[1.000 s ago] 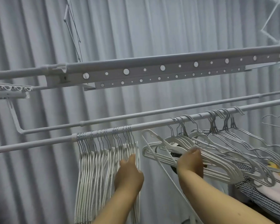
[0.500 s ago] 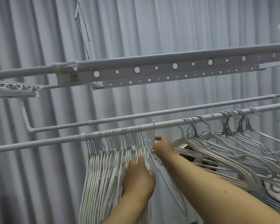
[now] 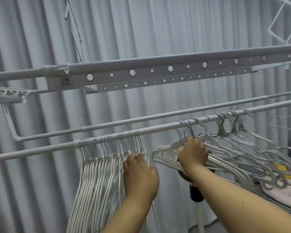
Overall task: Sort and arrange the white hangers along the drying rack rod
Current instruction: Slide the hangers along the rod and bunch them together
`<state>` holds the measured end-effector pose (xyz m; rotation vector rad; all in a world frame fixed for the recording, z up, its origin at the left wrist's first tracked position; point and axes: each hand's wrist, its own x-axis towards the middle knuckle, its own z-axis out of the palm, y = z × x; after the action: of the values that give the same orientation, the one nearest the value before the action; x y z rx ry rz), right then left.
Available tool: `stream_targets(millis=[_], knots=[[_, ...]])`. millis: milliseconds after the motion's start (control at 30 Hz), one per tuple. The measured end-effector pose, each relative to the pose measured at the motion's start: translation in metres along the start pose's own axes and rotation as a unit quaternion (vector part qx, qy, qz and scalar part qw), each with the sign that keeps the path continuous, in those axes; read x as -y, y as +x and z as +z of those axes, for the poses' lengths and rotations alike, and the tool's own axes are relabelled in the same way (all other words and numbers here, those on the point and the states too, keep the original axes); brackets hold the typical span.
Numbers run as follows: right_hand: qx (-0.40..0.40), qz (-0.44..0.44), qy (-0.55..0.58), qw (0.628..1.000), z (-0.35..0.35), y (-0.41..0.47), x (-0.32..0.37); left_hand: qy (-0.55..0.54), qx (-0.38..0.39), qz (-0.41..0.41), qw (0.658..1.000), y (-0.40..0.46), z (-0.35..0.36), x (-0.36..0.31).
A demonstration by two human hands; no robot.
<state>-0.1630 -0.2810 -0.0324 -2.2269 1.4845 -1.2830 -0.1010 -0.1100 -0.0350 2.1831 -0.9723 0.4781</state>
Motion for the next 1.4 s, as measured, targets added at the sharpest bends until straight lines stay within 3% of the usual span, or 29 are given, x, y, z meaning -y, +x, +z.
stream_targets(millis=[233,633,700,767,867,933,1267,1400], knots=[[0.022,-0.044,-0.181,0.982,-0.010,-0.012,-0.037,-0.105,0.030,0.043,0.993,-0.012,0.002,-0.014],[0.177,-0.054,-0.136,0.973,-0.027,-0.023,-0.016,-0.221,0.164,0.015,0.961,-0.014,0.019,-0.020],[0.204,-0.036,-0.090,0.974,-0.025,-0.020,-0.014,-0.250,0.185,-0.023,0.950,-0.011,0.025,-0.023],[0.256,0.031,0.032,0.966,-0.020,-0.015,-0.013,-0.309,0.217,-0.084,0.922,-0.007,0.031,-0.029],[0.327,0.144,0.218,0.908,-0.015,-0.012,-0.012,-0.378,0.252,-0.167,0.875,-0.005,0.036,-0.044],[0.340,0.181,0.283,0.878,-0.014,-0.012,-0.013,-0.396,0.268,-0.183,0.859,-0.005,0.042,-0.051],[0.374,0.238,0.396,0.804,-0.027,-0.005,-0.035,-0.452,0.240,-0.209,0.833,-0.016,0.049,-0.080],[0.330,0.223,0.346,0.849,-0.038,0.004,-0.043,-0.469,0.213,-0.214,0.830,-0.014,0.053,-0.083]])
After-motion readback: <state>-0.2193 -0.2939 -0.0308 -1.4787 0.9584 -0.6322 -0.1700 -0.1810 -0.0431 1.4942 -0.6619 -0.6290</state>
